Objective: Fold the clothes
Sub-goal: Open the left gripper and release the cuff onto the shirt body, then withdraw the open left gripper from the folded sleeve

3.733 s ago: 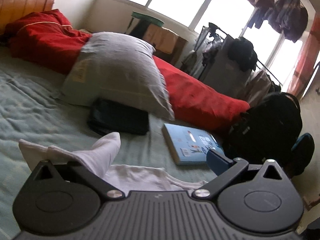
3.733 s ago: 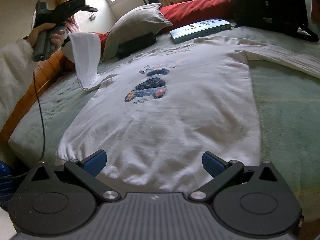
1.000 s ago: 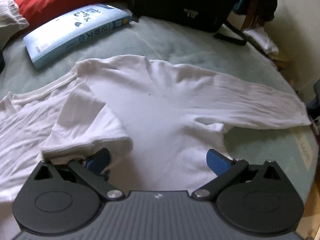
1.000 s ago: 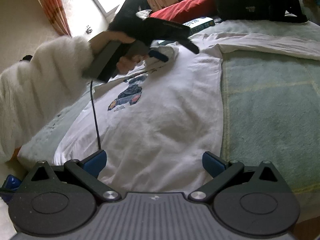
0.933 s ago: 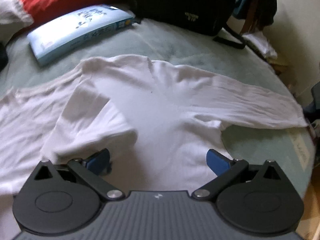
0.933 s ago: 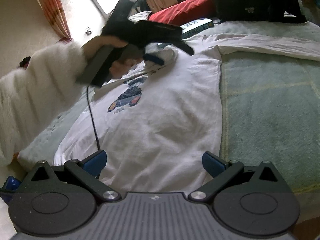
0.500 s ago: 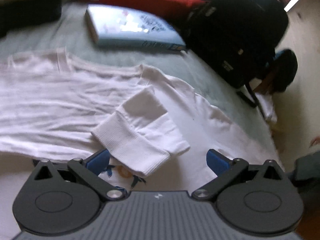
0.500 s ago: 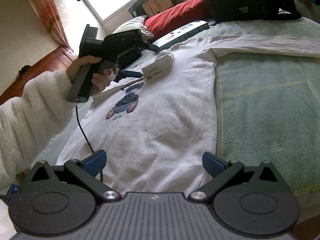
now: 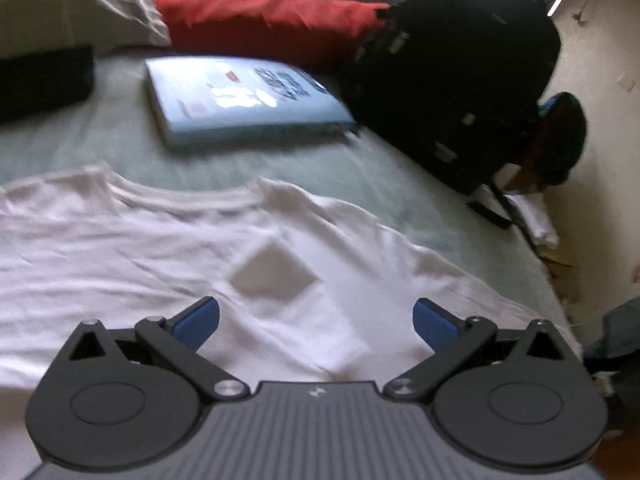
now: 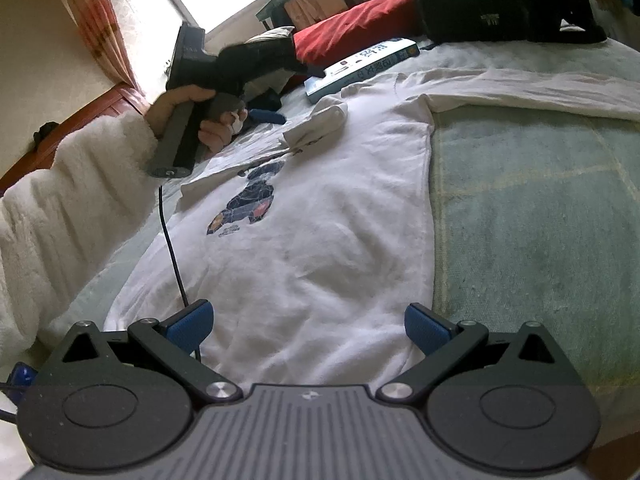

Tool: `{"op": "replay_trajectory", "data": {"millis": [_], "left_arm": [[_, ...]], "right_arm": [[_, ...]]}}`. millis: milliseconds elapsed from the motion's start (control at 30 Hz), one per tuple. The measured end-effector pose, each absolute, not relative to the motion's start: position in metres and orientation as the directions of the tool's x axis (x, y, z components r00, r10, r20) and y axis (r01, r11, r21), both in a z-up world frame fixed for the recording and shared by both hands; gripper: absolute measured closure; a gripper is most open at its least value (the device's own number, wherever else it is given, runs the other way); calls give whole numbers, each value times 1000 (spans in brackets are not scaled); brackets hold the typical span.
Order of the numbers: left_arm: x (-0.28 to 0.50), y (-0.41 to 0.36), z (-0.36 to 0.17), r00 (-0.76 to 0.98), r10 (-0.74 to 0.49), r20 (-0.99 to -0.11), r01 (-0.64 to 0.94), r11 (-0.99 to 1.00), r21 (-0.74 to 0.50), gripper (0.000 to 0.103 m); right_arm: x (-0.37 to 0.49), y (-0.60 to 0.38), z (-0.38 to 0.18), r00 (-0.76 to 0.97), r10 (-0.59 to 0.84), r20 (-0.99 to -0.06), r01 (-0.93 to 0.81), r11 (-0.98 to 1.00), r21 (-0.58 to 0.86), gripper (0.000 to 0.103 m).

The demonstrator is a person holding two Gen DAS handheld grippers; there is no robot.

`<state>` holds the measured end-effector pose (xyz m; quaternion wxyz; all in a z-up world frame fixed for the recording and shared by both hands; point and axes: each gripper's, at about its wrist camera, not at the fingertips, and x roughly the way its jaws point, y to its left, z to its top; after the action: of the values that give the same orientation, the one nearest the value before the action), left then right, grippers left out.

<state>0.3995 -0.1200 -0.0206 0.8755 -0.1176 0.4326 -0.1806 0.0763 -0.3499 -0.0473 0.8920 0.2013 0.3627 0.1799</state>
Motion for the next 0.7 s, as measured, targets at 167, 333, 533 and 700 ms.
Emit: {"op": "replay_trajectory", "data": {"millis": [167, 333, 533, 700], "left_arm": [[409, -104, -45, 496, -398, -772, 130, 913, -387, 1], [408, -110, -42, 429, -535, -728, 167, 839, -518, 1], [418, -134, -41, 402, -602, -690, 181, 791, -585, 1], [427, -172, -26, 383, -659, -647, 245, 748, -616, 1]], "right_arm": [[76, -354, -42, 691, 454, -562, -170, 858, 485, 0], [79, -357, -47, 688, 447, -572, -147, 857, 493, 0], [79, -355, -48, 684, 448, -576, -150, 859, 489, 0], [81, -355, -48, 683, 440, -583, -139, 862, 487, 0]]}}
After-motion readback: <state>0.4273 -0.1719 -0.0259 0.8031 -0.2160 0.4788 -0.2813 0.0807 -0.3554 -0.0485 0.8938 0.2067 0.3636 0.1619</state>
